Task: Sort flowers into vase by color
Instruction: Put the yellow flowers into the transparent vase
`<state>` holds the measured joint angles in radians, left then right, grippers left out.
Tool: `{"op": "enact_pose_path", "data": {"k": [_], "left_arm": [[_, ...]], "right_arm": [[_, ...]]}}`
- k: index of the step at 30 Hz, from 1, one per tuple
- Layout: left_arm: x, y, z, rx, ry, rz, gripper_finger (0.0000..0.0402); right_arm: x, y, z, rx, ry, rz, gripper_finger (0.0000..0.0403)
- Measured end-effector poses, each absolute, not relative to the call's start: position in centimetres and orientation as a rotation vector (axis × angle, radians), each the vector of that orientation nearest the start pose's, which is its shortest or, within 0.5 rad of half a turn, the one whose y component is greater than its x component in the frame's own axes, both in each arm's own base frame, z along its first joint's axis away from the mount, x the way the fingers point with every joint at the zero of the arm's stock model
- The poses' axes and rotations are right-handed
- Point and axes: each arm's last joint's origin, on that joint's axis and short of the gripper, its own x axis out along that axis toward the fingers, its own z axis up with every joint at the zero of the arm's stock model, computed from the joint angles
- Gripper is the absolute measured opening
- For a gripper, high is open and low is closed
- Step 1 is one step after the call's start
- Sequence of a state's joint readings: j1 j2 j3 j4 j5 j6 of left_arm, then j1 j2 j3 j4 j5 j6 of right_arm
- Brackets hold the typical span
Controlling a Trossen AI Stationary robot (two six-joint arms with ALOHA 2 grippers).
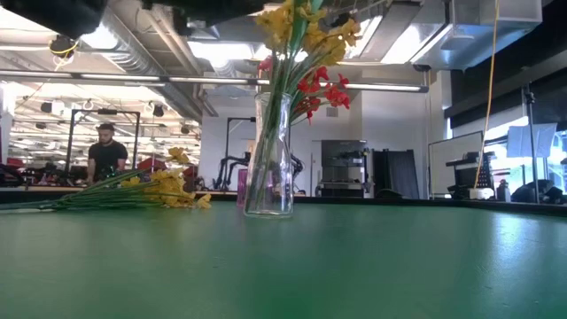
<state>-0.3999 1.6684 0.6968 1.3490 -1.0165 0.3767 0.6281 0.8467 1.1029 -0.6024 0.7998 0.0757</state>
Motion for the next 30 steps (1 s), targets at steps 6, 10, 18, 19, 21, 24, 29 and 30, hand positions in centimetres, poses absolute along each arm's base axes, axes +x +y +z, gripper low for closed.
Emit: {"op": "enact_pose_path", "data": {"k": [6, 10, 18, 19, 21, 24, 29, 30], "left_arm": [[28.3, -12.0, 22.4, 0.101, -0.08, 0.768, 0.018], [26.5, -13.8, 22.6, 0.125, 0.045, 0.95, 0.0208], [24.0, -15.1, 24.4, -0.024, -0.01, 0.91, 0.0212], [23.9, -15.1, 24.5, -0.03, -0.014, 0.905, 0.0211], [23.8, -15.1, 24.7, -0.039, -0.02, 0.901, 0.0211], [24.5, -15.7, 23.4, 0.028, -0.019, 0.827, 0.0211], [25.9, -16.2, 18.7, -0.099, 0.092, 0.46, 0.0211], [25.7, -16.0, 17.8, -0.16, 0.144, 0.446, 0.0211]], "right_arm": [[13.3, 7.1, 39.2, -0.146, 0.25, -0.18, 0.0232], [13.3, 7.1, 39.2, -0.141, 0.248, -0.181, 0.0232], [13.3, 7.1, 39.2, -0.137, 0.248, -0.181, 0.0232], [13.3, 7.1, 39.2, -0.138, 0.249, -0.181, 0.0232], [13.3, 7.1, 39.2, -0.139, 0.25, -0.181, 0.0232], [13.3, 7.1, 39.2, -0.141, 0.252, -0.181, 0.0232], [13.3, 7.1, 39.1, -0.149, 0.257, -0.172, 0.0232], [13.3, 7.1, 39.1, -0.149, 0.258, -0.17, 0.0232]]}}
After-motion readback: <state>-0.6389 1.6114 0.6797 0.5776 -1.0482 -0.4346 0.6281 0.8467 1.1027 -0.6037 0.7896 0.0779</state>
